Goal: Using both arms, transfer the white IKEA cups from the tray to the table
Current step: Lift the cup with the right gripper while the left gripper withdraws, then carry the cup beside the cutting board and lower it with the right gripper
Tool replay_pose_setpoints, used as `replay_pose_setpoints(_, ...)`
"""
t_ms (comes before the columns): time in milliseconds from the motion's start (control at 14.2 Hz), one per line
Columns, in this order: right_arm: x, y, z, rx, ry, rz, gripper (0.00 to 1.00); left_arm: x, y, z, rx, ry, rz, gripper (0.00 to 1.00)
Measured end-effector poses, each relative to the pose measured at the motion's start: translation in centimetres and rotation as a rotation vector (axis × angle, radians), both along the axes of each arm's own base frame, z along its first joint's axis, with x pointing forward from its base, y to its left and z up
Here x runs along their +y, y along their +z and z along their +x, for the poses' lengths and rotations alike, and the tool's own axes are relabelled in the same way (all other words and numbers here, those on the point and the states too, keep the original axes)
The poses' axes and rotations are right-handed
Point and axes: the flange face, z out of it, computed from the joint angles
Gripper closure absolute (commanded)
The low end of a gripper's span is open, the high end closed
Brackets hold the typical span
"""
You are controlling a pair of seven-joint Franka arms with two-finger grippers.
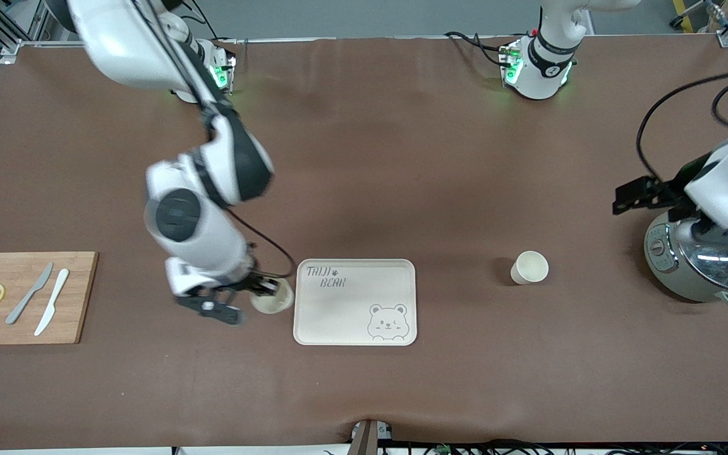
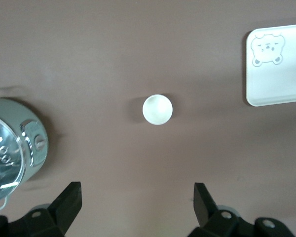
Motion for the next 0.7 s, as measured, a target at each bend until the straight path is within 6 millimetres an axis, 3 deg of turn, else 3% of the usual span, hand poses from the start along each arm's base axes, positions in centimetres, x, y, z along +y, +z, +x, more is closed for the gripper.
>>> replay_pose_setpoints(141,-8.1,5.4,-1.0,0.064,0.061,-0.003,1.00,0.9,1.8,-1.5,-0.011,0.010,-0.006,0.00)
replay_pose_setpoints(211,-12.2,7.2,-1.5,0.085,0.087,0.000,1.00,1.3,2.3,-1.8,-0.017,0.015,-0.008,0.00)
replay_pose_setpoints(352,-19.6,8.7,-2.4,0.113,0.143,0.013,1.00,1.6,2.4,-2.1,-0.017,0.017,-0.013,0.00)
replay_pose_setpoints(492,-25.3,7.4,-2.9,0.124,0.169,0.027,1.00,1.5,2.3,-2.1,-0.014,0.015,-0.014,0.00)
replay_pose_setpoints(704,-30.7,2.9,-2.6,0.086,0.201,0.030,1.00,1.8,2.1,-2.0,-0.013,0.009,0.031,0.00)
